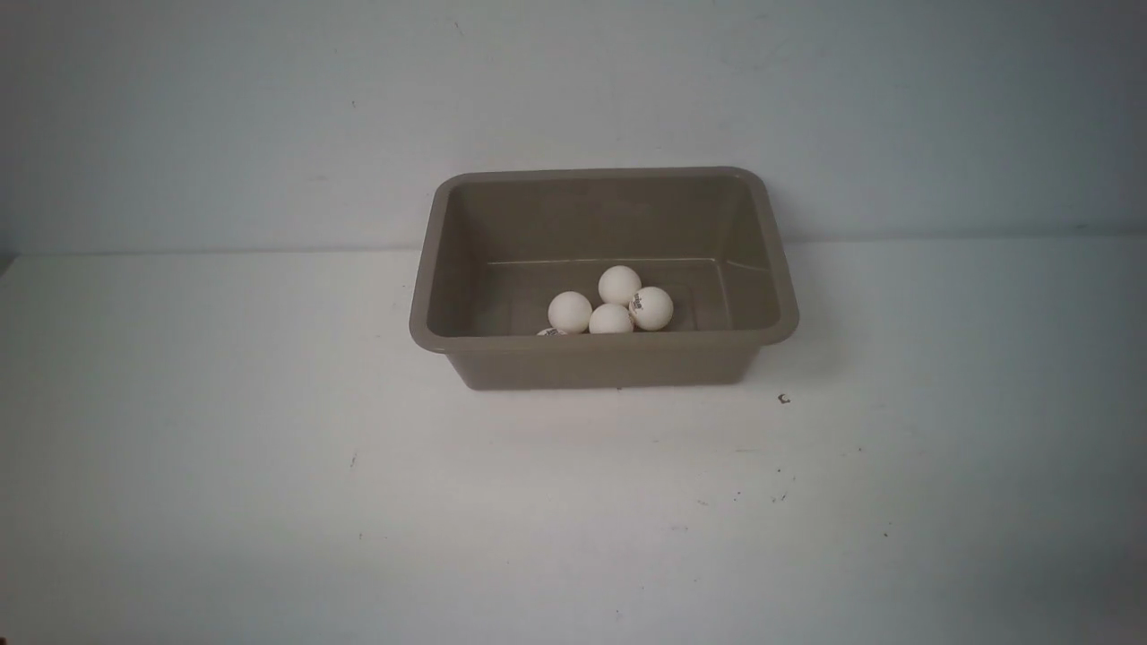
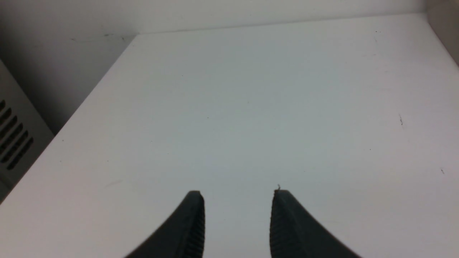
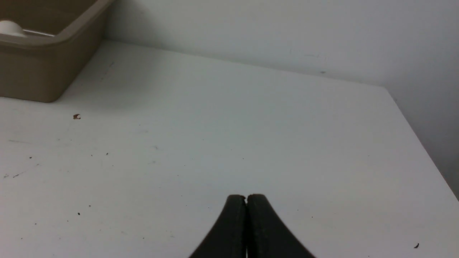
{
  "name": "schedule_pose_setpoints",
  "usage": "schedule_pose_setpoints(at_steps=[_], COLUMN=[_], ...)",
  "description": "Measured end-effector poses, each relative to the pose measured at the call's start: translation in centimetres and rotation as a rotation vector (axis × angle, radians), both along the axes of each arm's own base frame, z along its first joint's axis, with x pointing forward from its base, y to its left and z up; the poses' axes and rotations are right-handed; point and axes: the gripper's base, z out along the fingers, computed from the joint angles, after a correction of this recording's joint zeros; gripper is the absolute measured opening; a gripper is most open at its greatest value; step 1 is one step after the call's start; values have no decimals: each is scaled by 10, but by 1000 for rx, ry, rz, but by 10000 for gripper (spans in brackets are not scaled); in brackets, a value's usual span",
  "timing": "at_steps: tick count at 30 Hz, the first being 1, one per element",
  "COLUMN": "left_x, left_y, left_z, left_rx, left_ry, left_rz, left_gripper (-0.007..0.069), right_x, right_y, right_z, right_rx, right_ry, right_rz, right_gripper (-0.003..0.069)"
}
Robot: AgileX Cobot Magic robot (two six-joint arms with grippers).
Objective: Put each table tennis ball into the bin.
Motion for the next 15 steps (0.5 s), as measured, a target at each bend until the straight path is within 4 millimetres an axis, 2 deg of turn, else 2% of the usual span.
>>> schedule_pose_setpoints(at_steps=[8, 10, 12, 15], left_x=[0, 0, 0, 0], left_y=[0, 0, 0, 0], left_z=[0, 0, 0, 0], left_rx=[0, 0, 0, 0], left_ry=[0, 0, 0, 0], left_rz=[0, 0, 0, 0], left_gripper=[237, 237, 237, 237], right_x=[-5, -5, -5, -5], right_y=[0, 0, 0, 0], right_z=[4, 11, 24, 54], right_rx=[-1, -11, -25, -58], right_ry=[-61, -92, -130, -217], right_rz=[-1, -1, 2, 6], right_gripper=[-11, -11, -11, -11])
